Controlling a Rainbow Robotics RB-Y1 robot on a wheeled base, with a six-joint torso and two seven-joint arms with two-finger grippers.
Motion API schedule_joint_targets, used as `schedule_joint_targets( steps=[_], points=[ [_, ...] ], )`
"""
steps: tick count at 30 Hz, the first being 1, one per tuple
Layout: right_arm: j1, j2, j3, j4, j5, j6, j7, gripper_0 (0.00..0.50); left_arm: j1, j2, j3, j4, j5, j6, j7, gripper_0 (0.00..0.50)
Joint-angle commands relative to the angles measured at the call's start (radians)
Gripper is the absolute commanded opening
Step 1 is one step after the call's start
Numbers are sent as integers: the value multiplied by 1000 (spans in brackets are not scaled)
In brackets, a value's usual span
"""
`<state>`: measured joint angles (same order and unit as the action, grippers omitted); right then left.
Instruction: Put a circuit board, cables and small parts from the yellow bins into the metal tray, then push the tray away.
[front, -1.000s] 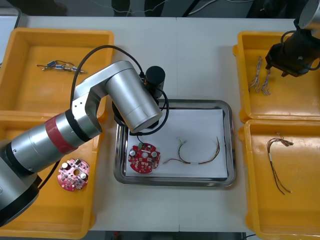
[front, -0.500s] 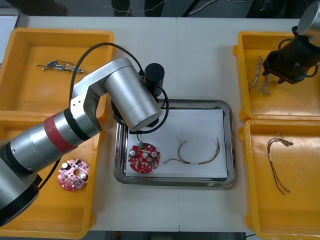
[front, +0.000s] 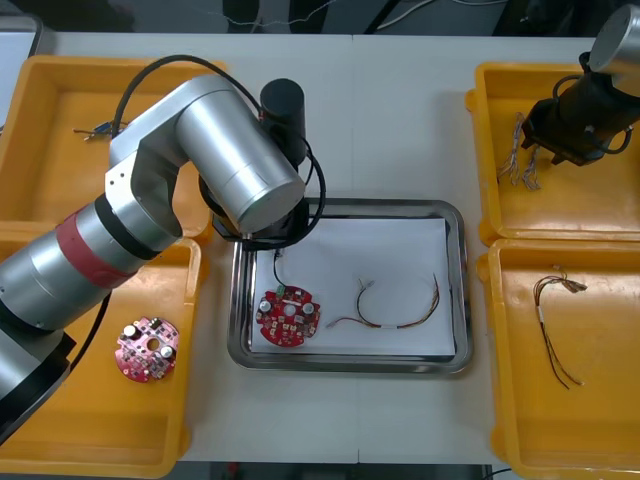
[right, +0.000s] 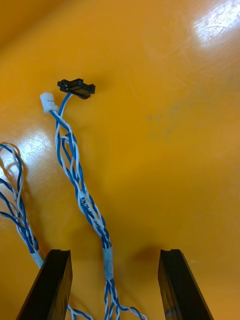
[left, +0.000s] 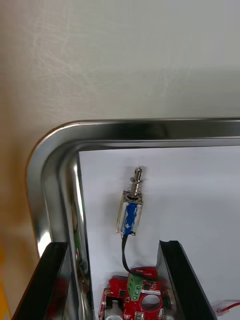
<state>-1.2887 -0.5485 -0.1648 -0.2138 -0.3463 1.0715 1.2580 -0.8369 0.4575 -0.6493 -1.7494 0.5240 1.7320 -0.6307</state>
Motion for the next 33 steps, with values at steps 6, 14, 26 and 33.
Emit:
schedule_joint_targets(
  steps=[6,14,26,33],
  points=[
    [11,15,-19,-9,-8,-15,-25,500,-77,104,86,-42,85,24,62,500],
    [32,13,-16,-9,-8,-15,-22,498,-88,170,166,-42,133,55,43,500],
    [45,18,-13,-9,-16,-8,-15,0,-100,267,310,-2,177,123,23,500],
    [45,10,-13,-59,-13,27,-9,0,-159,300,323,125,186,96,11,500]
  ],
)
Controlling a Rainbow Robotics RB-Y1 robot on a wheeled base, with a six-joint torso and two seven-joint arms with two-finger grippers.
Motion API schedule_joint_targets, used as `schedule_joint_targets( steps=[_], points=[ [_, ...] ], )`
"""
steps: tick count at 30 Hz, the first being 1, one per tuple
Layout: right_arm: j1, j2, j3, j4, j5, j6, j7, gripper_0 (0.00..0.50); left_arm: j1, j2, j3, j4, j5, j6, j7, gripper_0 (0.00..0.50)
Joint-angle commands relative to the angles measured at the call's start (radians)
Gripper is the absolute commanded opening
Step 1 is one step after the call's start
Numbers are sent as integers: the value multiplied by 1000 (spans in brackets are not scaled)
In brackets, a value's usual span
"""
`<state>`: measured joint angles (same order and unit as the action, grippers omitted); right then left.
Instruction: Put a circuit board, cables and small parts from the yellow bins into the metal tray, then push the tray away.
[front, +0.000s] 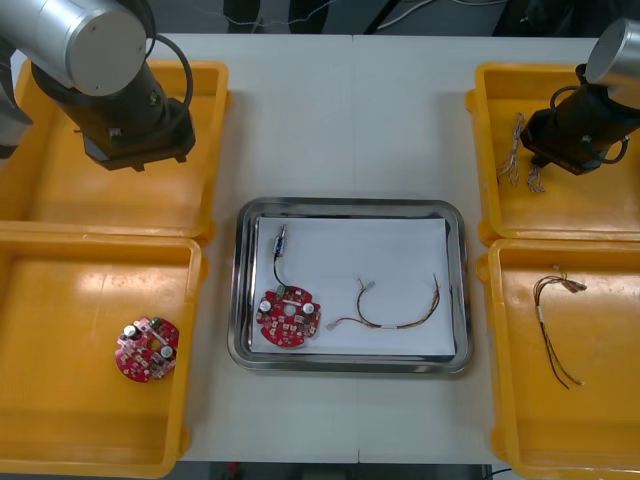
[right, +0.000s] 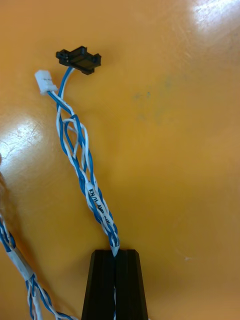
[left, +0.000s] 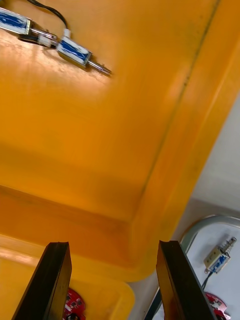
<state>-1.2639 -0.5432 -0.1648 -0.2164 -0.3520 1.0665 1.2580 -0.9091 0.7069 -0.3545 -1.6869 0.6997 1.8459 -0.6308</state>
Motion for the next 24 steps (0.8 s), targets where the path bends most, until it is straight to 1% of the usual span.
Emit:
schedule_joint_targets(
  steps=[1,2,3,5,8,9,10,11,16,18,19,21,23,24],
  points=[
    [20,3,-13,-63,-5,40,-11,0,-88,51,28,72,11,-20,11,500],
    [20,-1,-13,-97,-1,87,-14,0,-100,54,32,108,9,-40,11,500],
    [20,-4,-13,-109,1,101,-14,0,-105,55,35,121,9,-48,11,500],
    [21,-12,-15,-164,10,162,-14,0,-122,55,51,176,9,-71,11,500],
    [23,-27,-18,-238,19,233,-9,0,-151,57,65,248,4,-93,13,500],
    [23,-27,-19,-245,21,239,-9,0,-152,57,65,254,3,-94,13,500],
    [29,-34,-22,-297,27,283,-8,0,-169,57,66,294,-3,-103,13,500],
    [32,-35,-24,-316,28,297,-6,0,-174,55,68,306,-5,-103,13,500],
    [81,-44,-44,-521,39,441,-5,0,-197,54,107,395,-19,-137,20,500],
    [113,-50,-52,-627,38,524,-2,0,-205,49,134,428,-37,-160,25,500],
    [121,-54,-53,-650,36,543,-2,0,-205,48,138,437,-43,-166,26,500],
    [153,-61,-55,-755,27,619,-2,0,-211,43,154,477,-68,-192,28,500],
    [169,-64,-55,-807,22,659,-2,0,-211,42,155,497,-78,-206,29,500],
    [185,-69,-56,-857,18,693,-2,0,-211,42,155,515,-89,-221,31,500]
  ],
)
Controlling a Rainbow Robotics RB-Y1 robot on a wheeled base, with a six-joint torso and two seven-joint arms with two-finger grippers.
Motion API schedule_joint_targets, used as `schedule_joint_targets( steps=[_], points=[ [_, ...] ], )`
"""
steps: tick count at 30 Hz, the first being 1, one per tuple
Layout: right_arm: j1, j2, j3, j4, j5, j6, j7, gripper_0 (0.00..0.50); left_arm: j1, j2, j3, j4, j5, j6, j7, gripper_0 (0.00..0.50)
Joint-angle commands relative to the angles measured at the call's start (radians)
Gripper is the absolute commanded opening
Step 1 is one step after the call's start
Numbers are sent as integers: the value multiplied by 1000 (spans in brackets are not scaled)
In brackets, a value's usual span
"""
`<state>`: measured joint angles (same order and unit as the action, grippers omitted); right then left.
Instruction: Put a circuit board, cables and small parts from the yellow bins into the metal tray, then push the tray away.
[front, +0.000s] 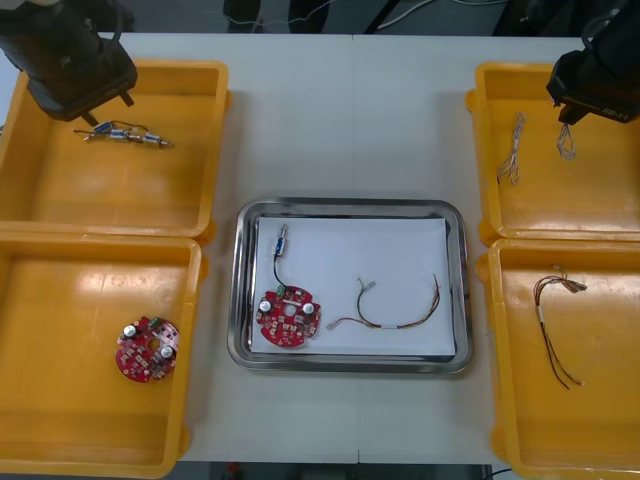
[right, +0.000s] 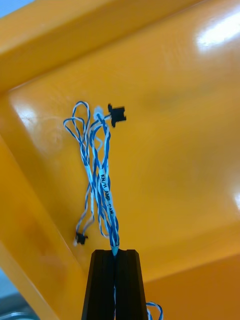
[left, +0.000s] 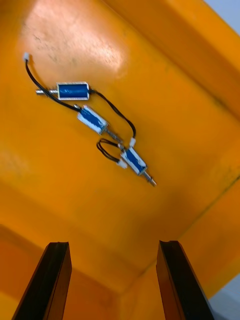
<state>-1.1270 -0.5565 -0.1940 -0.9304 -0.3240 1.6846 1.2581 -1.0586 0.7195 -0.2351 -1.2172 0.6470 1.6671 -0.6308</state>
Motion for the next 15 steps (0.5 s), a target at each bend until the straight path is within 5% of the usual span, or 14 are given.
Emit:
schedule_joint_targets(
  steps=[1,6,15],
  points=[
    [61,-56,-25,-185,-12,106,0,0,-61,29,36,57,-44,-55,33,500],
    [119,-68,-25,-354,-60,233,0,0,-63,28,37,116,-84,-112,40,500],
    [259,-100,-24,-634,-216,235,-6,0,-63,14,39,223,-122,-234,42,500]
  ],
)
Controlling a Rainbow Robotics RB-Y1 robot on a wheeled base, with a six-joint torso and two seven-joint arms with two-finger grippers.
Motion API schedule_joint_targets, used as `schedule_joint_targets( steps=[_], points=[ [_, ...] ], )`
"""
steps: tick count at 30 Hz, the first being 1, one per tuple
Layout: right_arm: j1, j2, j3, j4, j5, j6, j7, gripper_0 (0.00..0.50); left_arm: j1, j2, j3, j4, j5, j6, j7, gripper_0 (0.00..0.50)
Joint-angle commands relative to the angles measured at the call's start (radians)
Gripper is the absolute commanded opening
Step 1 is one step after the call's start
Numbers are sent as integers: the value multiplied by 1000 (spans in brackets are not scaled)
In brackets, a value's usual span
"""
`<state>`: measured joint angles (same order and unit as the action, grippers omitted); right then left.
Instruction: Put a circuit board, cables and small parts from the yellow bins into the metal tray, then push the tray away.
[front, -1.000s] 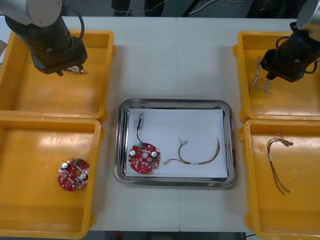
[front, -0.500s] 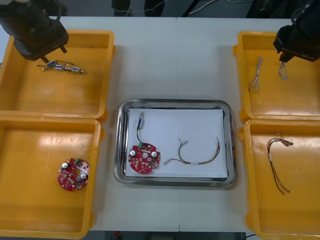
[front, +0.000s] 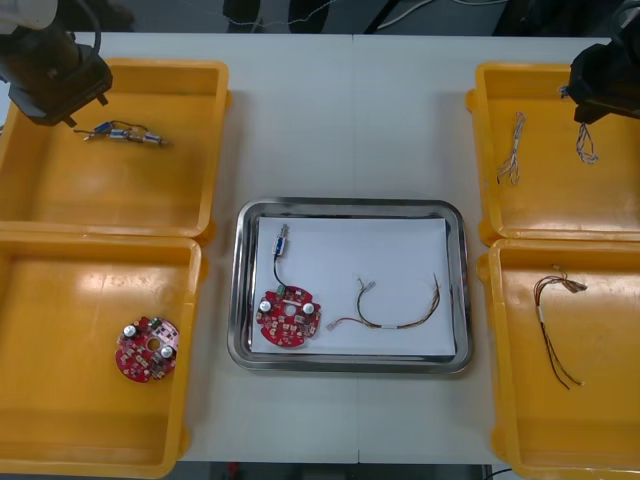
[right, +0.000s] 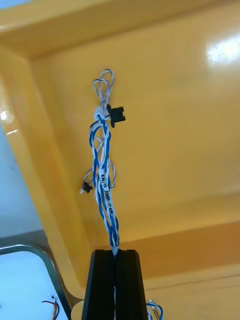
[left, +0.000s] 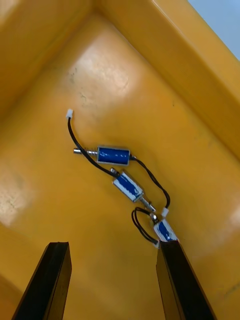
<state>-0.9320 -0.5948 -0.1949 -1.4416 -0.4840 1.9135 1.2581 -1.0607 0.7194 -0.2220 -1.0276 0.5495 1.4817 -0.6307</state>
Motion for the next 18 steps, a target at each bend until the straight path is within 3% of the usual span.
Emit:
schedule_joint_targets(
  steps=[1,7,18],
  points=[
    [73,-65,-23,-138,-64,6,-8,0,-61,14,26,37,-26,-55,43,500],
    [147,-112,-18,-306,-169,6,-13,0,-59,-3,26,77,-60,-107,37,500],
    [220,-258,114,-545,-502,6,3,0,-61,-54,26,204,-83,-261,9,500]
  ],
)
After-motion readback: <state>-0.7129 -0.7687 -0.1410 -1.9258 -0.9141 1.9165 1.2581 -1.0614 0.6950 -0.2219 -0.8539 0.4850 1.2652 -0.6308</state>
